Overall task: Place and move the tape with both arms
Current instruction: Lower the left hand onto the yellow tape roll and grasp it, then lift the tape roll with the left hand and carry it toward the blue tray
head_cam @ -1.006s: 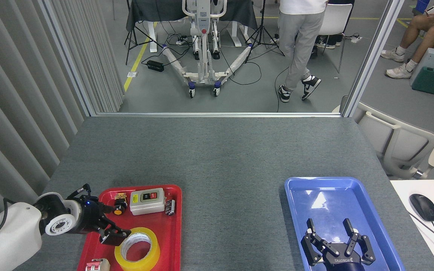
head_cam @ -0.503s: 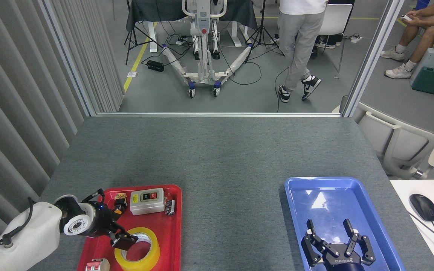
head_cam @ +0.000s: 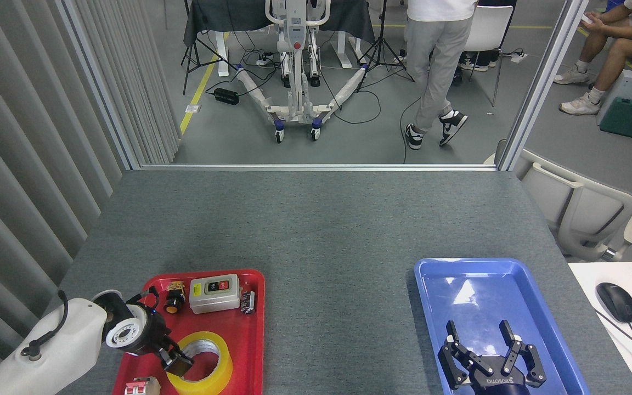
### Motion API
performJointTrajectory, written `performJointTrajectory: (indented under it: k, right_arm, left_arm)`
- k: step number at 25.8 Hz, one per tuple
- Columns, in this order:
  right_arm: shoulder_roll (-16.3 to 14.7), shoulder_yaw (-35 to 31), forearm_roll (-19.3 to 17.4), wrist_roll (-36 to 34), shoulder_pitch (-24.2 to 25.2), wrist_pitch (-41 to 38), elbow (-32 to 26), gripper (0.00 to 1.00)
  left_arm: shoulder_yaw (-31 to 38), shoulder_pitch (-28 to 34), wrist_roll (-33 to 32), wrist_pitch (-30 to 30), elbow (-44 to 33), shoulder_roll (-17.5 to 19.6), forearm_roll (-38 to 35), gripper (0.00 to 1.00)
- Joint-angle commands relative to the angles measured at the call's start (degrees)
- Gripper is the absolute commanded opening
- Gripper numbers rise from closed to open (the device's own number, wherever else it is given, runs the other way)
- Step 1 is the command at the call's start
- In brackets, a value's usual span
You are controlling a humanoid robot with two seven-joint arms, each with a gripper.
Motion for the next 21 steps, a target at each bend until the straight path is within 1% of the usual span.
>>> performJointTrajectory:
  k: [1, 3, 5, 6, 7, 9, 10, 11, 12, 14, 16, 21]
  right_arm:
    - [0.0, 0.0, 0.1, 0.0, 0.0, 0.0, 0.0, 1.0]
    - [0.0, 0.0, 0.1, 0.0, 0.0, 0.0, 0.1, 1.0]
    - [0.1, 0.1, 0.0, -0.1, 0.0, 0.0, 0.1, 1.0]
    - [0.1, 0.1, 0.1, -0.1, 0.0, 0.0, 0.1, 1.0]
    - [0.1, 0.1, 0.0, -0.1, 0.0, 0.0, 0.1, 1.0]
    - [0.1, 0.2, 0.1, 0.0, 0.1, 0.0, 0.1, 1.0]
    - [0.1, 0.2, 0.1, -0.1, 0.1, 0.0, 0.1, 1.0]
    - [0.1, 0.4, 0.1, 0.0, 0.2, 0.0, 0.1, 1.0]
    - [0.1, 0.4, 0.0, -0.1, 0.2, 0.0, 0.1, 1.0]
    - [0.1, 0.4, 0.0, -0.1, 0.2, 0.0, 0.1, 1.0]
    - [0.1, 0.6, 0.1, -0.1, 0.2, 0.1, 0.1, 1.0]
    - [0.0, 0.9, 0.1, -0.1, 0.2, 0.1, 0.1, 1.0]
  left_arm:
    - [-0.1, -0.1, -2.4, 0.1, 0.3, -0.2, -1.4, 0.84]
    - [-0.1, -0.2, -2.5, 0.1, 0.3, -0.3, -1.4, 0.81]
    - [-0.1, -0.1, -2.8, 0.1, 0.1, -0.8, -1.2, 0.65]
    - [-0.1, -0.1, -2.8, 0.0, 0.2, -1.4, -0.7, 0.6]
    - [0.0, -0.1, -2.9, -0.1, 0.2, -2.0, -0.5, 0.51]
    - [0.0, -0.1, -3.0, -0.8, -0.2, -2.2, -0.1, 0.3]
    - [0.1, -0.1, -3.0, -1.8, -0.3, -2.3, 0.2, 0.16]
    - [0.3, -0.2, -3.0, -4.5, -0.3, -2.3, 0.6, 0.05]
    - [0.7, -0.4, -3.0, -8.5, 0.1, -2.4, 0.7, 0.0]
    - [0.9, -1.4, -3.0, -15.8, 0.9, -2.4, 0.9, 0.0]
    - [0.9, -3.8, -3.0, -20.5, 1.6, -2.5, 0.9, 0.0]
    - [1.4, -5.1, -3.0, -21.1, 0.8, -2.5, 1.1, 0.0]
